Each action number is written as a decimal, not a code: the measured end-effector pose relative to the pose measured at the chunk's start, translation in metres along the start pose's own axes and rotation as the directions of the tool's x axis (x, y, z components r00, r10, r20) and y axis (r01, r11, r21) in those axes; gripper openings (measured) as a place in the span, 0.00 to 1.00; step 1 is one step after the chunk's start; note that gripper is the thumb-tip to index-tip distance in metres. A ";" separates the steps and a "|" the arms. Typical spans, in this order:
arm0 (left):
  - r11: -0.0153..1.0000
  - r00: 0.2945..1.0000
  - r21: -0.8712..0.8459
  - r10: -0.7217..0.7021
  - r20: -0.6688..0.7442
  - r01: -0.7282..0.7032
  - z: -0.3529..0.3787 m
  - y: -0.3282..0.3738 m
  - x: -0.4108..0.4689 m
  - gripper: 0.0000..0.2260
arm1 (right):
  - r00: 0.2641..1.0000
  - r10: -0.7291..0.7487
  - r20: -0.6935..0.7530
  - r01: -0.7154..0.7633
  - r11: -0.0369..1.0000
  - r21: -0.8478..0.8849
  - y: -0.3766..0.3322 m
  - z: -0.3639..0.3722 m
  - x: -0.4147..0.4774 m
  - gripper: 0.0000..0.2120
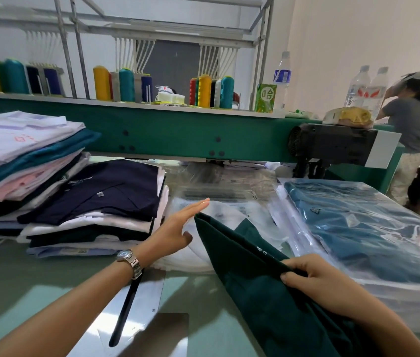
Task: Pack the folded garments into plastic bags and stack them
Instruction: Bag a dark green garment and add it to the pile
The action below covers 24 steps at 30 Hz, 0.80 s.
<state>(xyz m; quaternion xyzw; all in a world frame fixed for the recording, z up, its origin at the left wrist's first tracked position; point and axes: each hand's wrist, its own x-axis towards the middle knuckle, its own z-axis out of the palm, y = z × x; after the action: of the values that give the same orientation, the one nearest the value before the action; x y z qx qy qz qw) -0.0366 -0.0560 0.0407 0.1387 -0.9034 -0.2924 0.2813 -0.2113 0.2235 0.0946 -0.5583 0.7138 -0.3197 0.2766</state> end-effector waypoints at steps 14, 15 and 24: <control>0.988 0.997 0.141 0.064 -0.041 -0.058 0.006 0.032 0.017 0.43 | 0.990 0.023 -0.138 -0.086 0.876 -0.475 -0.050 0.013 0.082 0.11; 0.988 0.997 0.144 0.067 -0.036 -0.062 0.007 0.035 0.017 0.42 | 0.989 0.025 -0.144 -0.093 0.867 -0.489 -0.051 0.015 0.091 0.11; 0.984 0.995 0.151 0.098 -0.035 -0.092 0.009 0.053 0.020 0.44 | 0.957 -0.012 -0.290 -0.093 0.934 -0.344 -0.056 0.038 0.160 0.15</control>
<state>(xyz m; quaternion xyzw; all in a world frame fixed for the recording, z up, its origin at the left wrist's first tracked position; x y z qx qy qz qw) -0.0623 -0.0182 0.0754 0.1223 -0.9222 -0.2073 0.3027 -0.1842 0.0524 0.1070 -0.5315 0.8038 -0.2577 0.0715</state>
